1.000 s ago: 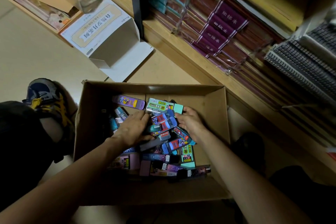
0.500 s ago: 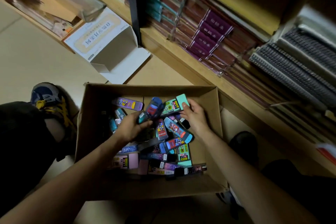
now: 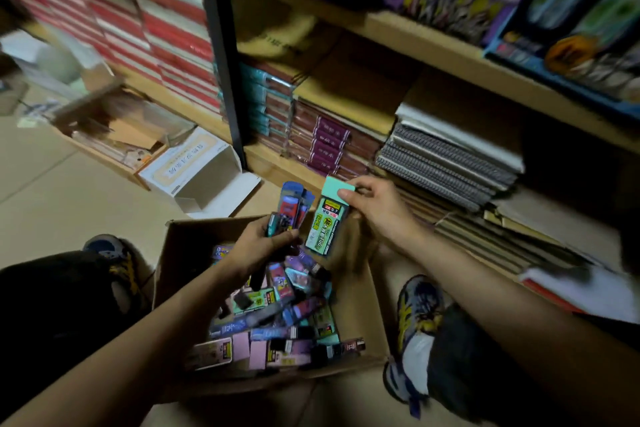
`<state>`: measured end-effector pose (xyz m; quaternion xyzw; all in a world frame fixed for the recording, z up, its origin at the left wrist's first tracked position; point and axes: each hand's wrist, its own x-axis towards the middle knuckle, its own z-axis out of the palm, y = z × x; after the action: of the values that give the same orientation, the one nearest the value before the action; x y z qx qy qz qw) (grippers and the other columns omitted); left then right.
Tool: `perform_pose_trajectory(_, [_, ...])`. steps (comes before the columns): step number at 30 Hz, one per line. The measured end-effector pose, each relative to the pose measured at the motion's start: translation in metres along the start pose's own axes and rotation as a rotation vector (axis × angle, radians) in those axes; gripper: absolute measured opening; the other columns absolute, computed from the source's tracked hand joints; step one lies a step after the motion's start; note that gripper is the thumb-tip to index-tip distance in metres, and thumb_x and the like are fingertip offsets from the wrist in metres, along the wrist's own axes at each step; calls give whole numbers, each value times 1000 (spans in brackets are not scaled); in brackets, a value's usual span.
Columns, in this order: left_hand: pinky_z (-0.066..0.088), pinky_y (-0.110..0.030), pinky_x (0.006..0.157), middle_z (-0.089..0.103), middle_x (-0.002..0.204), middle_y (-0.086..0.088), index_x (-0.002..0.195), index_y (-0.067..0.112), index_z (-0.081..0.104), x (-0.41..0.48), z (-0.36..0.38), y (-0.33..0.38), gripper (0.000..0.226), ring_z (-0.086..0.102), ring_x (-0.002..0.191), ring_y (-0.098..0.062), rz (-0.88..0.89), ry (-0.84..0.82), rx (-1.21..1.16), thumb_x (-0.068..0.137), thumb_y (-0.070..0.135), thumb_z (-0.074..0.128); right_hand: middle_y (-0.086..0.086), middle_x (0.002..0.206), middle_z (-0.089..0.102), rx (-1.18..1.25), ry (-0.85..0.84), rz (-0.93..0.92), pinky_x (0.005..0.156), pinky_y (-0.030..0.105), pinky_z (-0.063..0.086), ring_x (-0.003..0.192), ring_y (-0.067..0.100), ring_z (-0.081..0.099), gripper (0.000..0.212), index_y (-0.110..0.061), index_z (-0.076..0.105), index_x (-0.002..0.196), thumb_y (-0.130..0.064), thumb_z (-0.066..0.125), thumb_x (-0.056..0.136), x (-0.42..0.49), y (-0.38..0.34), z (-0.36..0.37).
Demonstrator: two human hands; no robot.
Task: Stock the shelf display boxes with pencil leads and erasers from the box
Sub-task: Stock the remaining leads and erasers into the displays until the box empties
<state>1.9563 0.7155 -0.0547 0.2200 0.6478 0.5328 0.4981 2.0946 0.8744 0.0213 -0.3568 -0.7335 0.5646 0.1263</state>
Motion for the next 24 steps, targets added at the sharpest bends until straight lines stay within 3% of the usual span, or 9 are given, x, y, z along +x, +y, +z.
perform_pose_trajectory(5, [55,-29,70,73,98,-9,106,13,61,-12,25,59,28,70,88,-22,111,-53,13,83,27,67,-6,87,65,-25,57,-156,53,14,49,68,0,63,10,-24,59,87,-15,60,90,-35,-57,-48])
perform_pose_trajectory(8, [54,-22,63,74,95,-2,104,19,59,-20,37,98,35,71,85,-19,200,-89,65,75,38,66,-8,82,66,-29,145,-247,50,8,43,63,-9,62,9,-23,58,87,-16,63,88,-49,-84,-76])
perform_pose_trajectory(12, [54,-20,60,74,94,-2,104,16,61,-29,41,146,22,72,83,-18,327,-70,172,86,28,63,-14,65,68,15,316,-385,52,13,45,58,-6,61,11,-23,60,81,-16,63,89,-59,-120,-112])
perform_pose_trajectory(17, [55,-22,57,73,92,-15,105,3,60,-37,47,200,25,72,76,-23,468,-14,28,85,18,62,-17,69,69,25,477,-557,54,11,46,68,-4,64,18,-29,60,80,-14,63,89,-69,-155,-147])
perform_pose_trajectory(21, [57,-23,59,73,91,-12,106,10,61,-33,52,233,35,72,81,-23,544,0,-46,77,29,64,0,92,68,10,716,-627,65,25,55,88,15,66,11,-33,61,85,-23,65,87,-69,-183,-185])
perform_pose_trajectory(24, [56,-27,63,74,91,-7,105,15,61,-22,50,239,34,72,83,-23,561,-18,14,76,32,66,-4,91,66,12,856,-656,69,33,57,85,13,66,11,-34,60,85,-24,64,88,-67,-199,-213])
